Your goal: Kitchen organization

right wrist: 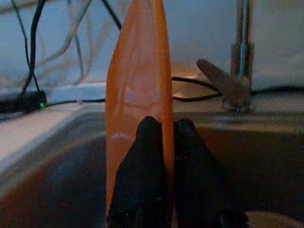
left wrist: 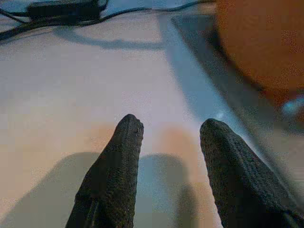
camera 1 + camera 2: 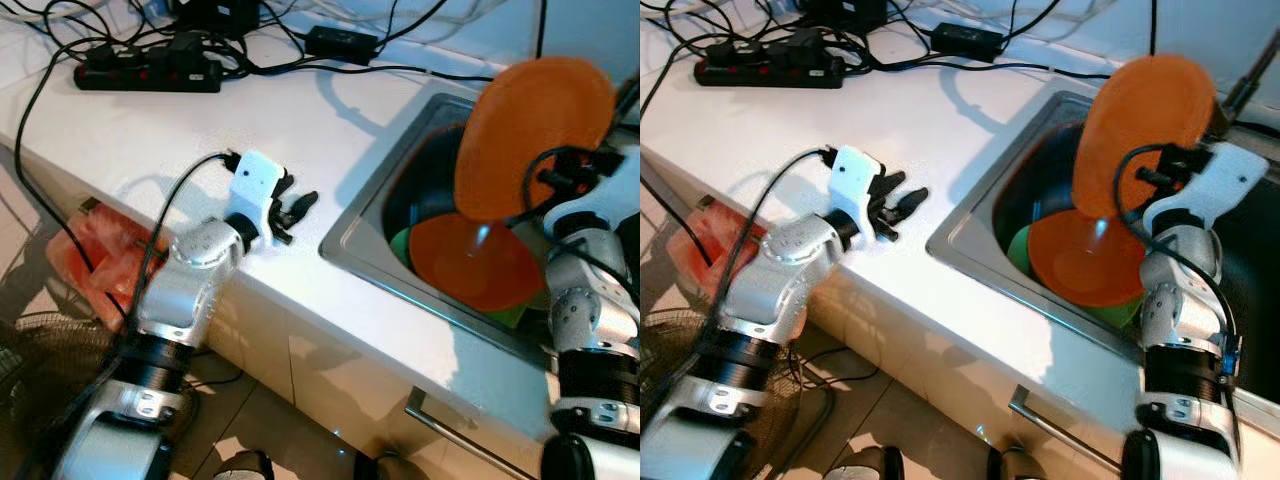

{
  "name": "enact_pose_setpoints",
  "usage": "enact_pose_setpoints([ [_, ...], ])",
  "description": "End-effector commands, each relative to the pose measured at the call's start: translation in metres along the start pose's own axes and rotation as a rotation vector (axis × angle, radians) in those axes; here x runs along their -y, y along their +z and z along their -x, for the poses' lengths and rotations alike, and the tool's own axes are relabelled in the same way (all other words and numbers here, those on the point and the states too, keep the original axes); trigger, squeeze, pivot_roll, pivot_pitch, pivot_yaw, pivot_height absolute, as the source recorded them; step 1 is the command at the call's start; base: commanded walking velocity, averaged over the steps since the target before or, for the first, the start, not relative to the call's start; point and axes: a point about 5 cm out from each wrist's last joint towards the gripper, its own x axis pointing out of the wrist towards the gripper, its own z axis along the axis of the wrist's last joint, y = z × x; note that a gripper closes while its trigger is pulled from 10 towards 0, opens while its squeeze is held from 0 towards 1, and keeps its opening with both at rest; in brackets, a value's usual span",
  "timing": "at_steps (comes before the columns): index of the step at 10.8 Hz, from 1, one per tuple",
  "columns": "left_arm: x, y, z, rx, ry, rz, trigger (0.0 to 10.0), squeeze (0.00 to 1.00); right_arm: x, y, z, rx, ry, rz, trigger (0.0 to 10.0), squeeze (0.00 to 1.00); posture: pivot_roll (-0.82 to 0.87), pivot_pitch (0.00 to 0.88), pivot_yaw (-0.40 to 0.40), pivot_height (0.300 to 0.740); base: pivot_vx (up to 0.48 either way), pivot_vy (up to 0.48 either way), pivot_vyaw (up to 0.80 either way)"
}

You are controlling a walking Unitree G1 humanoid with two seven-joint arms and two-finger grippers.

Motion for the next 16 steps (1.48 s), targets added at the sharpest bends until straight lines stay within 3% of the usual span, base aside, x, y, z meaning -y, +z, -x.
enact_pose_setpoints([
  [1,0.002,0.01,0.002,0.057,-0.025,0.023,10.0,0.0,0.001,-0.003,0.003,-0.009,0.003,0.067,10.0,0.0,0.02,0.143,-0.008,0.74,0.0,0.0,0.0],
  [2,0.008,0.014,0.001,0.095,-0.057,0.068,10.0,0.0,-0.002,-0.012,0.005,-0.039,0.025,0.161,10.0,0.0,0.02,0.146,-0.007,0.74,0.0,0.0,0.0],
  [5,0.026,0.015,0.002,0.123,-0.159,0.102,10.0,0.0,-0.003,-0.028,0.01,-0.11,0.063,0.291,10.0,0.0,0.02,0.147,-0.008,0.74,0.0,0.0,0.0],
  [16,0.03,0.015,0.003,0.118,-0.188,0.104,10.0,0.0,-0.005,-0.031,0.012,-0.118,0.075,0.316,10.0,0.0,0.02,0.147,-0.008,0.74,0.0,0.0,0.0],
])
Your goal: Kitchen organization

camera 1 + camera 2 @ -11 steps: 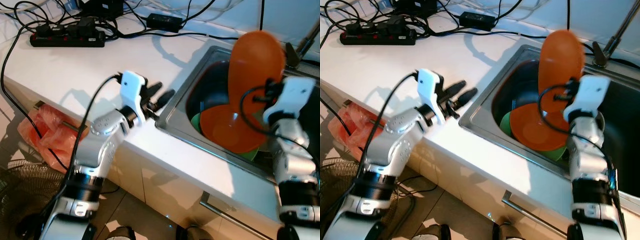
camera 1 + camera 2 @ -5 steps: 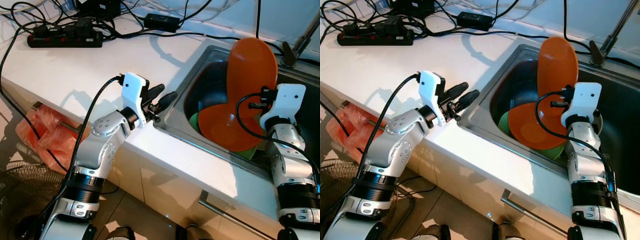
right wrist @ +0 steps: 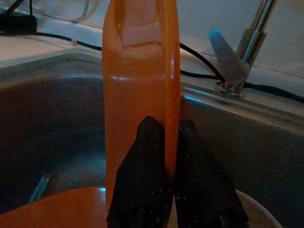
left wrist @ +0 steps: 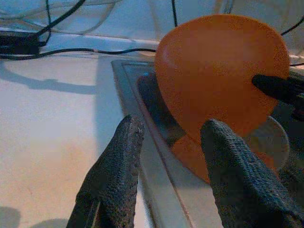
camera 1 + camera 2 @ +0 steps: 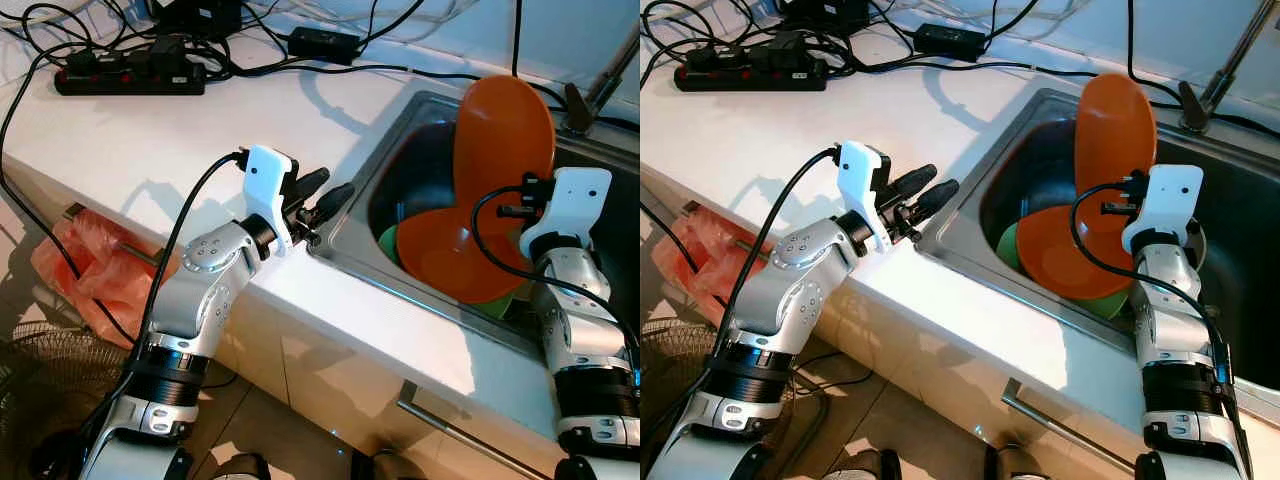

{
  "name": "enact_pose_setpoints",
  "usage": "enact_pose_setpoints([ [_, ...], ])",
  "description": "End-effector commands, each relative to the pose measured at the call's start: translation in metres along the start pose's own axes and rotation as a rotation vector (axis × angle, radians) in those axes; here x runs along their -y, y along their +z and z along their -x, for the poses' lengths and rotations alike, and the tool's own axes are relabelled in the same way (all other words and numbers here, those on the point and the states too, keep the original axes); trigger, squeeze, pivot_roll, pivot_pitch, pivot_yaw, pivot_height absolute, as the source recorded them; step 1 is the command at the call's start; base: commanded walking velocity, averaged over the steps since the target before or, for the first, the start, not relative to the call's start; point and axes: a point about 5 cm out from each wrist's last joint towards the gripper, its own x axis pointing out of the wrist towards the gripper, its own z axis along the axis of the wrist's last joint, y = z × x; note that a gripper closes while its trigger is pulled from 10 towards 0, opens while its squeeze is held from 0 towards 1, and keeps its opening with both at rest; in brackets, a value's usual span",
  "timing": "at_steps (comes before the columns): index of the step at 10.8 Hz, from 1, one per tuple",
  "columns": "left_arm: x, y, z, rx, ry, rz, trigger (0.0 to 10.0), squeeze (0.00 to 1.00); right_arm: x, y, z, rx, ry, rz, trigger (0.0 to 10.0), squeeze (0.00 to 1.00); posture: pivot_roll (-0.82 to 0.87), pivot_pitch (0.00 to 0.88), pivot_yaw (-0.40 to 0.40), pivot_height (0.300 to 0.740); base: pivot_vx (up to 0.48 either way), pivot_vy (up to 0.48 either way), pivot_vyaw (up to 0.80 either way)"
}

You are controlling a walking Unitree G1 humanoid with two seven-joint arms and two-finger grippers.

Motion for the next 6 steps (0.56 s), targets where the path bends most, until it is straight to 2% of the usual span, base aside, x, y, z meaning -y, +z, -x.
enact_pose_setpoints([
  [1,0.0291,0.0098,-0.0034,-0.055,-0.266,-0.113,10.0,0.0,-0.0182,-0.0156,0.0009,-0.086,0.101,0.11,10.0,0.0,0.02,0.126,-0.002,0.74,0.0,0.0,0.0],
  [2,0.032,0.0102,-0.0034,-0.071,-0.301,-0.13,10.0,0.0,-0.0203,-0.0162,0.0009,-0.091,0.113,0.122,10.0,0.0,0.02,0.126,-0.002,0.74,0.0,0.0,0.0],
  [6,0.0313,0.0096,-0.0014,-0.093,-0.31,-0.125,10.0,0.0,-0.0221,-0.0141,0.0,-0.084,0.123,0.124,10.0,0.0,0.02,0.136,-0.001,0.74,0.0,0.0,0.0],
])
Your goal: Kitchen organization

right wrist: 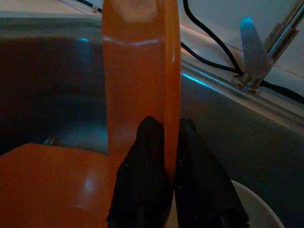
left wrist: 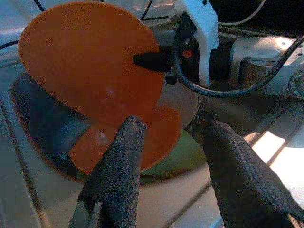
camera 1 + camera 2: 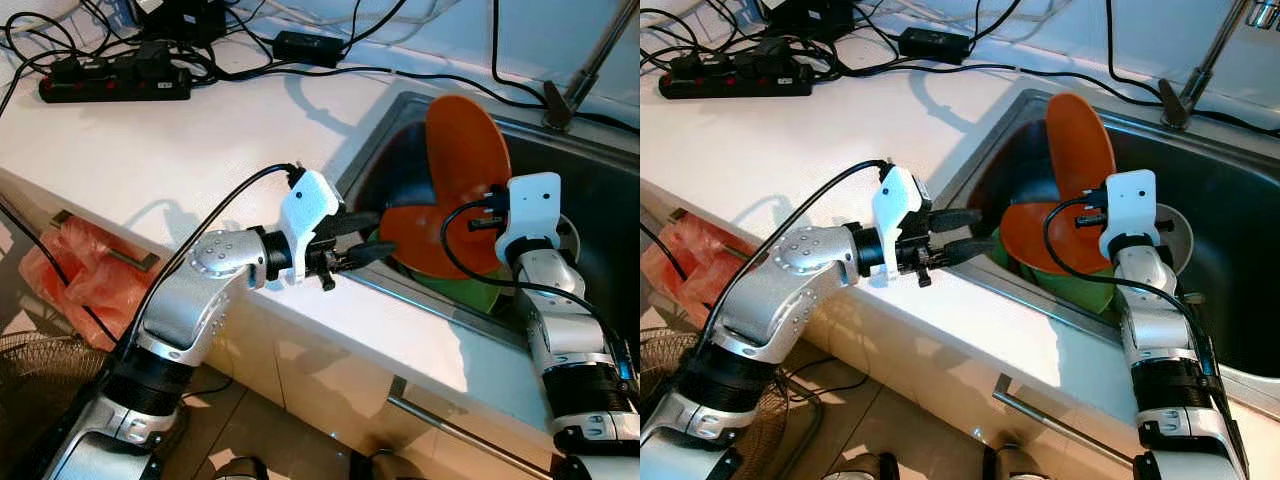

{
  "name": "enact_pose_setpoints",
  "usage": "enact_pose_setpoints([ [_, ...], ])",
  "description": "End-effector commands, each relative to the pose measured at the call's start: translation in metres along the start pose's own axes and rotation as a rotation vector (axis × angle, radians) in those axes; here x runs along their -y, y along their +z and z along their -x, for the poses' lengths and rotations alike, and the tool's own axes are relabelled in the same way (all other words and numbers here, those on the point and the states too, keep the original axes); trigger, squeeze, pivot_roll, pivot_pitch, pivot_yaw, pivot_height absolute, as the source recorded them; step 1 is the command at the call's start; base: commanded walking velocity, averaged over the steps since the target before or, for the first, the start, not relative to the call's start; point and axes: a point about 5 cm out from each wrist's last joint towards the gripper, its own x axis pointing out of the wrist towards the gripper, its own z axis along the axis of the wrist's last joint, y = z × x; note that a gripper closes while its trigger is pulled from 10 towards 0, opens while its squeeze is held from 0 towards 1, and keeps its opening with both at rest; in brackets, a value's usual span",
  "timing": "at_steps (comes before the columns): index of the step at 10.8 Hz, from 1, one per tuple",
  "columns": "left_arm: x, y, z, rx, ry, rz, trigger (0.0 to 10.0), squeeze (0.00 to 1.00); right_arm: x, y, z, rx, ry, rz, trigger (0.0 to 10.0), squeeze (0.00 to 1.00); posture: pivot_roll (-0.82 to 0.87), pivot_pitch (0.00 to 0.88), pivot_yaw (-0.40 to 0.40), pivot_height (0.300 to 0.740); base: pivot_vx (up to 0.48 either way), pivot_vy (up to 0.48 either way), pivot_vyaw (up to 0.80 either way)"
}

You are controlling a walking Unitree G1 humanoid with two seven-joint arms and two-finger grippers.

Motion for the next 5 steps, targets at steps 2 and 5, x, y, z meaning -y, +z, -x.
enact_pose_setpoints([
  [2,0.0004,0.0047,0.0014,0.001,-0.007,-0.018,10.0,0.0,-0.0064,-0.0046,0.0,-0.025,0.037,0.01,10.0,1.0,0.02,0.138,-0.004,0.74,0.0,0.0,0.0],
  [5,-0.0004,0.0045,0.0021,-0.001,0.005,-0.014,10.0,0.0,-0.0066,-0.0033,-0.0003,-0.021,0.036,0.001,10.0,1.0,0.02,0.139,-0.004,0.74,0.0,0.0,0.0],
])
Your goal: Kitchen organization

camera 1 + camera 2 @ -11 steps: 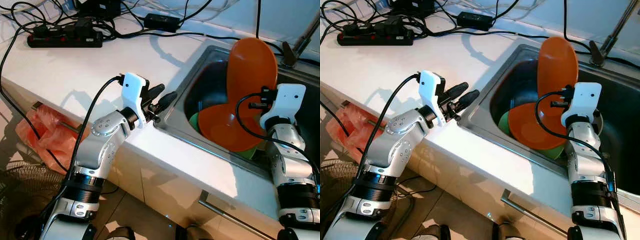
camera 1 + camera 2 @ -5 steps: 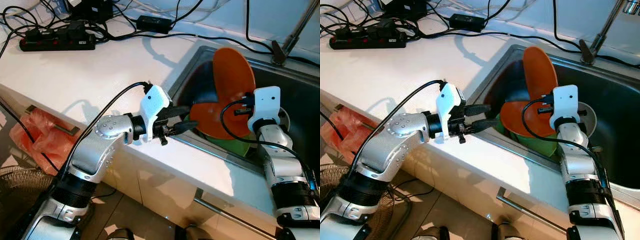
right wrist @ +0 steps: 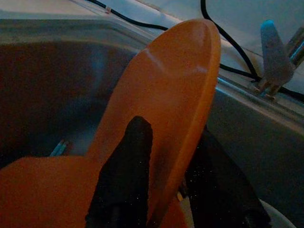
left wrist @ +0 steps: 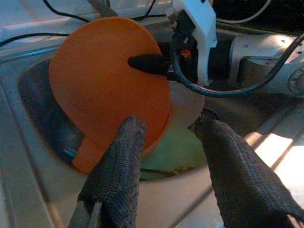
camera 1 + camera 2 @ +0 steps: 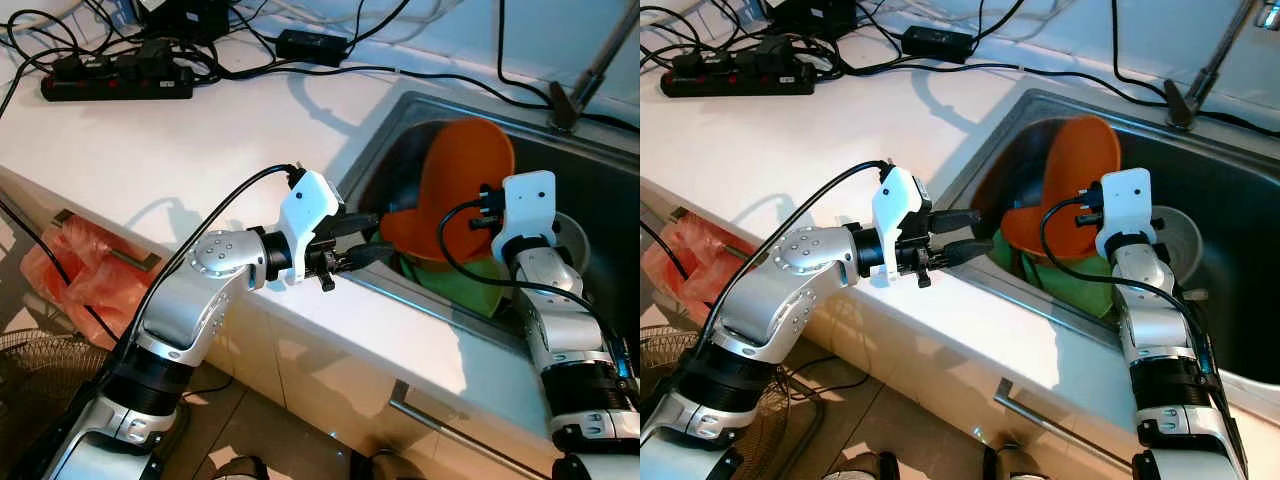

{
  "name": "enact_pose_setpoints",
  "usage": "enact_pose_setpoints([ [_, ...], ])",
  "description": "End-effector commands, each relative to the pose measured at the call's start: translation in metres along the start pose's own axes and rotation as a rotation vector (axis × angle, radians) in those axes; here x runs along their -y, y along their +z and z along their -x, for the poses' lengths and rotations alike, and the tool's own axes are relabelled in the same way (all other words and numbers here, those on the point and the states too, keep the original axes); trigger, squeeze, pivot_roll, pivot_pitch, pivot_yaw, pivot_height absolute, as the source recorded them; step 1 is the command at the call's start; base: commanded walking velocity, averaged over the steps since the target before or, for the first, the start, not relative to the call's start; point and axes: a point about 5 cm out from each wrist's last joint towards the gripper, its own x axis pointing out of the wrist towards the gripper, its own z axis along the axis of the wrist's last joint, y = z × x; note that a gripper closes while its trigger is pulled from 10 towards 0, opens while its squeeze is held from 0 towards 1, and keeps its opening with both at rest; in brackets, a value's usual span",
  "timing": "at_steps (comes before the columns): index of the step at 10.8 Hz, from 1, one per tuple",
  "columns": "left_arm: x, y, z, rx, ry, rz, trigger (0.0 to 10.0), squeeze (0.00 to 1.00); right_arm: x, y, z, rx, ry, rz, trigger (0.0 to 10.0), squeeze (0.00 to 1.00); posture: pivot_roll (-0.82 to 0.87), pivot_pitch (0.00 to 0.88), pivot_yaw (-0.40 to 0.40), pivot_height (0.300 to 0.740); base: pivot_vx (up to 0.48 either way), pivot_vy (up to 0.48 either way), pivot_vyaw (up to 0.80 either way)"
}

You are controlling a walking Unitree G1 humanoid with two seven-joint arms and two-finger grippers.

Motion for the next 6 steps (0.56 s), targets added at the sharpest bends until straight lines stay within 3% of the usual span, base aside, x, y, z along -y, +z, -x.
enact_pose_setpoints([
  [1,0.0,0.005,0.002,0.006,0.005,-0.016,10.0,0.0,-0.003,-0.005,0.001,-0.022,0.01,-0.005,10.0,1.0,0.02,0.139,-0.004,0.74,0.0,0.0,0.0],
  [2,0.0,0.005,0.002,0.009,0.009,-0.015,10.0,0.0,-0.002,-0.004,0.001,-0.018,0.005,-0.007,10.0,1.0,0.02,0.138,-0.003,0.74,0.0,0.0,0.0],
  [3,-0.004,0.006,0.002,0.022,0.049,-0.02,10.0,0.0,0.0,-0.002,0.001,-0.01,-0.009,-0.005,10.0,0.0,0.02,0.138,-0.003,0.74,0.0,0.0,0.0],
  [6,-0.01,0.009,0.004,0.072,0.123,-0.002,10.0,0.0,0.016,0.017,-0.002,0.066,-0.113,0.005,10.0,0.0,0.02,0.138,-0.003,0.74,0.0,0.0,0.0],
])
